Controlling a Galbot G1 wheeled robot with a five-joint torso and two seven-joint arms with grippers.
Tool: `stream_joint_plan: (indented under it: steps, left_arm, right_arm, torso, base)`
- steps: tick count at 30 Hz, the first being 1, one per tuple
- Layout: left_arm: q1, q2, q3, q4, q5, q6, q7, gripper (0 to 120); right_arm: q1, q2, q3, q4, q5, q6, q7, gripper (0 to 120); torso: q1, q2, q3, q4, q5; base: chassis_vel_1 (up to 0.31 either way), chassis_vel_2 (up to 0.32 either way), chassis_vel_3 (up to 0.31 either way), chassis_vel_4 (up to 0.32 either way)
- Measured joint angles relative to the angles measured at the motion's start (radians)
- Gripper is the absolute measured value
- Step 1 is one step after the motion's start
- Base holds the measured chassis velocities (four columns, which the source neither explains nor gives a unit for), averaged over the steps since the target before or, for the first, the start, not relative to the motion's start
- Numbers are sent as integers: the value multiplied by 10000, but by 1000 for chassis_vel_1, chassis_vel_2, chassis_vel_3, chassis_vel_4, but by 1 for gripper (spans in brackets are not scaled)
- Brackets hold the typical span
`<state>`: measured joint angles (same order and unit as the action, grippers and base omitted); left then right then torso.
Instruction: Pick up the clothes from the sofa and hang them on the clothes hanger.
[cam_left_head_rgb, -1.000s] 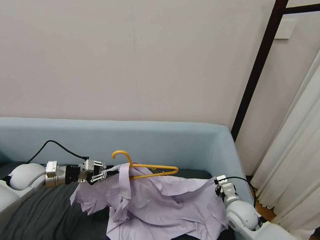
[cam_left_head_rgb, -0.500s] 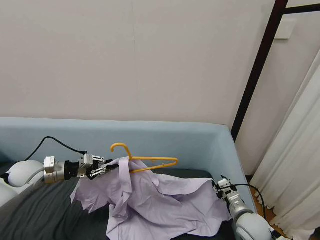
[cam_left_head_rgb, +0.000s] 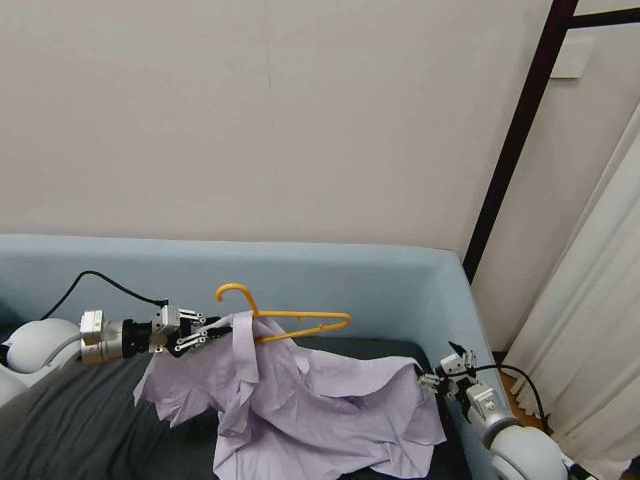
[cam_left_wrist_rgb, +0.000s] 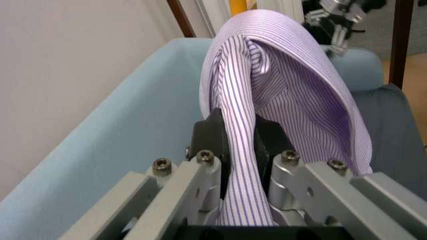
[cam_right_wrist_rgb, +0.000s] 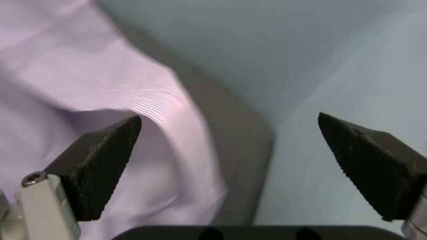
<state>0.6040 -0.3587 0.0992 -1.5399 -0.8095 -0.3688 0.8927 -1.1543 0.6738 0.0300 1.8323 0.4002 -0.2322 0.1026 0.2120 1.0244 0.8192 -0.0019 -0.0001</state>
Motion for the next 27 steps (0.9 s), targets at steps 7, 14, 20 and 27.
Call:
stream_joint_plan:
  steps: [7,14,20,27]
  left_arm:
    - [1,-96,75,-69,22,32,-48,8]
    - [6,-11,114,-126,8,50,-65,8]
    - [-117,-29,324,-186,-36,130,-103,8]
    - [-222,-69,475,-237,-99,218,-145,8]
  right_arm:
    - [-639,167,-412,542,220,778,-876,100]
    - [-22,671,-946,565,326,1385,-656,100]
    - [1175,1468,-1759,-911,-433,1658,-313,100]
    - [1623,2231,-2483,-2136,-2054,2178,-314,100]
  torso:
    - [0,0,0,3,0]
    - [0,0,0,4,-2]
    - [0,0,1,6,0]
    - [0,0,2,2,-1]
  base:
    - [0,0,0,0]
    - [0,0,0,0]
    - [0,0,0,0]
    - [0,0,0,0]
